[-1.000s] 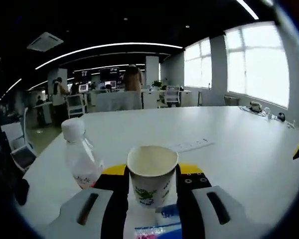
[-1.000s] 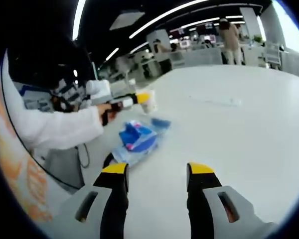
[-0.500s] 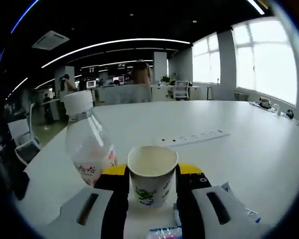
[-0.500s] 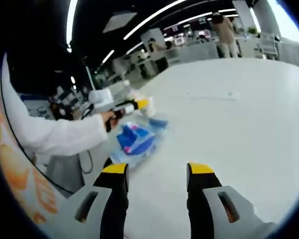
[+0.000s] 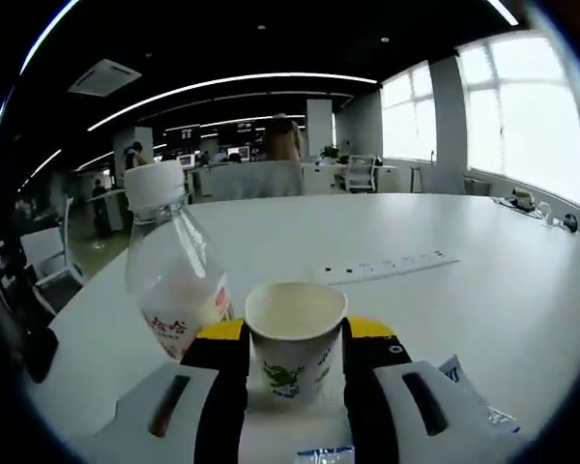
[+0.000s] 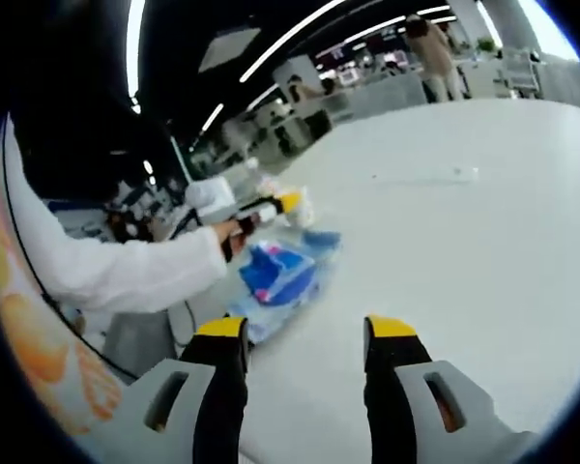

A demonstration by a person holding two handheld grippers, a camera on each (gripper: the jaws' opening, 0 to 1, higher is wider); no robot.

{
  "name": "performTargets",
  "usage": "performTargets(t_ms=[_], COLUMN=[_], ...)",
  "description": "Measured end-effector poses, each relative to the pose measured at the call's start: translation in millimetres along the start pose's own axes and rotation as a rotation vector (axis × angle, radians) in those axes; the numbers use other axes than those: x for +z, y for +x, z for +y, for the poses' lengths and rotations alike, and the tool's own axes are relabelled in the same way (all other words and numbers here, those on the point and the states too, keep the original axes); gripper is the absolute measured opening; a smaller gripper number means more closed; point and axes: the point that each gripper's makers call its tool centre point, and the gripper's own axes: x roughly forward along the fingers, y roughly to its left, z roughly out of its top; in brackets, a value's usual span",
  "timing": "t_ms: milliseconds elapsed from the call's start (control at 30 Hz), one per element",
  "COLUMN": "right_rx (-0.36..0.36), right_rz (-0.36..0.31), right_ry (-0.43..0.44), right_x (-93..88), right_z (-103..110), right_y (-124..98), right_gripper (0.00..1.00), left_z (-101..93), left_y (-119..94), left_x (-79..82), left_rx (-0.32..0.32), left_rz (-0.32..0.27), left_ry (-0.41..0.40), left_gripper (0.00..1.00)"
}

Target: Arrange the tabletop items into an orderly group along one side of the table until the central work area is clear of visible clutter.

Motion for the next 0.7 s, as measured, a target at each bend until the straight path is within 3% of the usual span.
performTargets(t_ms=[67,100,400,700], right_rx=[0.007,0.011,0.029,0.036], right_rz=[0.006,0.009,0.019,0.016], right_ry=[-0.008,-0.011,-0.023,-0.016], right_x=[-1.0,-1.8,-5.2,-5.0], right_z=[1.9,3.1,11.1,12.7], right_y=[1.9,2.8,5.5,4.8], right_gripper=[0.47,0.47,0.48,0.49], left_z=[1.7,2.1,1.1,2.2], left_y=[-1.6,-2.1,-6.0,-12.0], left_x=[-15.4,-17.6,-17.4,-18.9], left_rx=[0.01,0.011,0.005,-0.004], left_rz=[0.081,0.089,0.078,0.124], left_ry=[0.017,0.033,-0.001,-0.064], left_gripper=[0.37,0.35,0.35,0.36])
